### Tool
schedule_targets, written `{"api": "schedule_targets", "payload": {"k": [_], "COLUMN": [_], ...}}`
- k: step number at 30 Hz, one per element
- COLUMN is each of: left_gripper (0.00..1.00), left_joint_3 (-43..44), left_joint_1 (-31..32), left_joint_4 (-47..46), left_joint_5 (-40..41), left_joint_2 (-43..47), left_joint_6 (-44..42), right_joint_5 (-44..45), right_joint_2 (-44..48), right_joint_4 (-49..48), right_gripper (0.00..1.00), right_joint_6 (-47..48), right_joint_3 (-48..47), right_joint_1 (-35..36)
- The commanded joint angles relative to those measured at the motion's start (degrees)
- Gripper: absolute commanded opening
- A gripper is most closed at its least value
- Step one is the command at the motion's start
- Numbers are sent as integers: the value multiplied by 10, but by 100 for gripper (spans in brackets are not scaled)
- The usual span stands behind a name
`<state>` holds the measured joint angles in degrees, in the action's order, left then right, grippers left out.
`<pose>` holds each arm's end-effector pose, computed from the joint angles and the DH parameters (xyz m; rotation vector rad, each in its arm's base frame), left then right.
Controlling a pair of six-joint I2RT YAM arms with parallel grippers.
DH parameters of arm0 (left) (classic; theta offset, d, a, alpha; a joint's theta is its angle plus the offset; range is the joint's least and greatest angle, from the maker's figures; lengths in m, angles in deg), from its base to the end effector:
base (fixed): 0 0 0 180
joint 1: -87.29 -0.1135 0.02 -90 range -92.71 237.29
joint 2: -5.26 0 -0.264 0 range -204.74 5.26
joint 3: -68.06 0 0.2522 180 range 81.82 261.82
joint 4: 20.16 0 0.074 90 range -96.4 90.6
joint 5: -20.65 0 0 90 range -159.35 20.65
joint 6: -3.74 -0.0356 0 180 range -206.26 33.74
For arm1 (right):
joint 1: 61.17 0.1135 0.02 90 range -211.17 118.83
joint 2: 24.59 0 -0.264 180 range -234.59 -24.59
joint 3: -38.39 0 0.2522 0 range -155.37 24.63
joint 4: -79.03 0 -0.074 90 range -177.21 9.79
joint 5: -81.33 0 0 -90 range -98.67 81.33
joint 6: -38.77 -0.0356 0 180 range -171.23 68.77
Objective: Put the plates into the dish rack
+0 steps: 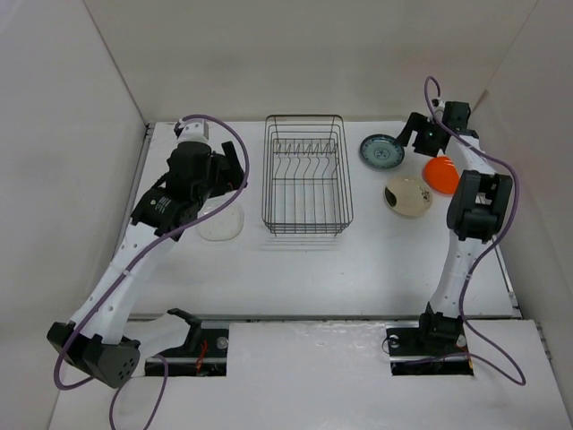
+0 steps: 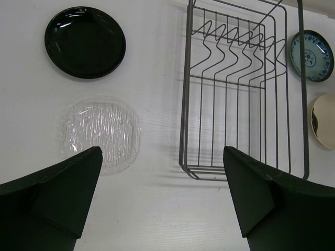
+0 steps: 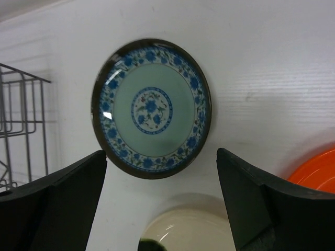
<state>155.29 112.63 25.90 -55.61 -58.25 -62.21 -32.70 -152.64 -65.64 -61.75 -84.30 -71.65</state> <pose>0.2147 -0.0923 0.4100 -0.1360 1.9590 -0.3338 0.5086 -0.0793 0.2284 0.1931 2.2429 0.4772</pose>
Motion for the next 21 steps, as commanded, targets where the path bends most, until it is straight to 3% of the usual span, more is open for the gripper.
{"api": "schedule_targets", "payload": {"k": [1, 7, 21], "left_gripper": [100, 100, 100], "left_joint_3": [-5, 11, 6], "left_joint_1": [-4, -9, -27], "left_joint_4": [-26, -15, -15], "left_joint_5": [-17, -43, -73], "left_joint_2": [12, 1, 0], "left_joint_6": [-7, -7, -18], "right_joint_5": [-7, -55, -22], "right_joint_2": [-23, -74, -153], "right_joint_4": [29, 73, 145], "right_gripper": [90, 90, 87], "right_joint_6": [12, 12, -5], "right_joint_3": [-40, -105, -185], "right_joint_1": [-4, -4, -9]}}
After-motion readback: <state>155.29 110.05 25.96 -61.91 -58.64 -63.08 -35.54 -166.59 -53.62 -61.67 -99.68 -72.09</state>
